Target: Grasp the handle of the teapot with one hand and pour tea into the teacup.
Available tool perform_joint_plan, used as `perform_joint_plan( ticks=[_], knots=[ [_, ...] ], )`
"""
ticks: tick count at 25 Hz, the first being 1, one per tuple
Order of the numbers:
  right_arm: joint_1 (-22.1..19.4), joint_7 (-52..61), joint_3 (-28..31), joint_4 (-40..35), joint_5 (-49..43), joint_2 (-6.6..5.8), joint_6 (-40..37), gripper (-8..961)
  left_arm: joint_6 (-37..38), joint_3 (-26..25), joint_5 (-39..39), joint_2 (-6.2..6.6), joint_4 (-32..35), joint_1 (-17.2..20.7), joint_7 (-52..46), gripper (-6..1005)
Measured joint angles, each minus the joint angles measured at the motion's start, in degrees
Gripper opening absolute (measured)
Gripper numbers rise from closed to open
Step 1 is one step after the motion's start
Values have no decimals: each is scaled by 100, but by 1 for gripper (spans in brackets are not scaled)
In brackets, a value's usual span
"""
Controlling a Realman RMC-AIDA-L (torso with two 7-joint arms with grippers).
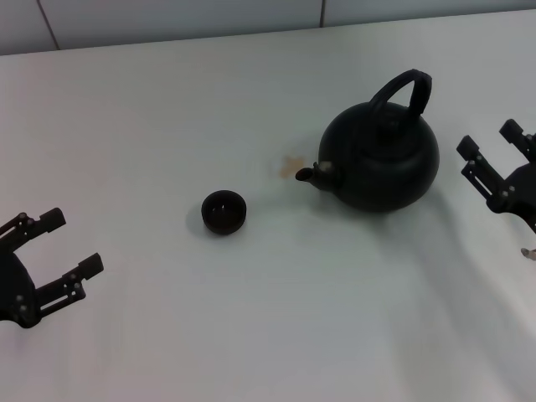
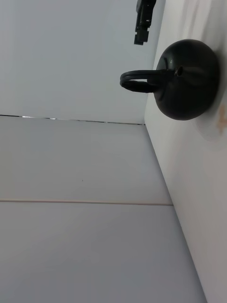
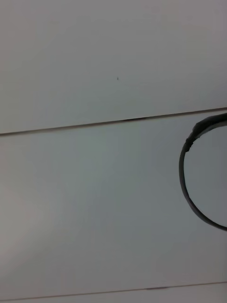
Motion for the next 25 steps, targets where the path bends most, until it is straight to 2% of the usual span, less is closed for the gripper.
perform_joint_plan(
  ticks=[3, 6, 7, 8, 11, 12, 16, 20, 22, 23, 25],
  knots=[
    [18, 22, -80, -17, -53, -21, -55, 695, 1, 7, 0, 5, -2, -11, -10, 813],
    [73, 196, -403, -304, -389, -58, -220, 695, 9, 8, 0, 9, -2, -19, -12, 813],
    [108, 684, -716, -857, -886, -68, -321, 695, 31, 16, 10, 17, -2, -37, -13, 813],
    [108, 684, -716, -857, -886, -68, -321, 695, 34, 24, 32, 21, -1, -69, -15, 813],
    [222, 1803, -1159, -1790, -1760, -103, -524, 695, 34, 25, 34, 24, 4, -81, -16, 813],
    [353, 2311, -1305, -2152, -2233, -157, -664, 695, 34, 31, 43, 28, 23, -117, -20, 813],
    [536, 2618, -1346, -2342, -2667, -216, -755, 695, 20, 36, 68, 41, 33, -198, -95, 813],
    [594, 2668, -1412, -2618, -2764, -203, -784, 695, 23, 61, 89, 62, 74, -280, -195, 813],
    [663, 2972, -1652, -3124, -3037, -192, -795, 695, -9, 340, 251, 206, 294, -531, -536, 813],
    [663, 2972, -1652, -3124, -3037, -192, -795, 695, -9, 340, 251, 206, 294, -531, -536, 813],
    [801, 3393, -1804, -3497, -3390, -204, -799, 695, -17, 534, 501, 329, 508, -749, -890, 813]
  ],
)
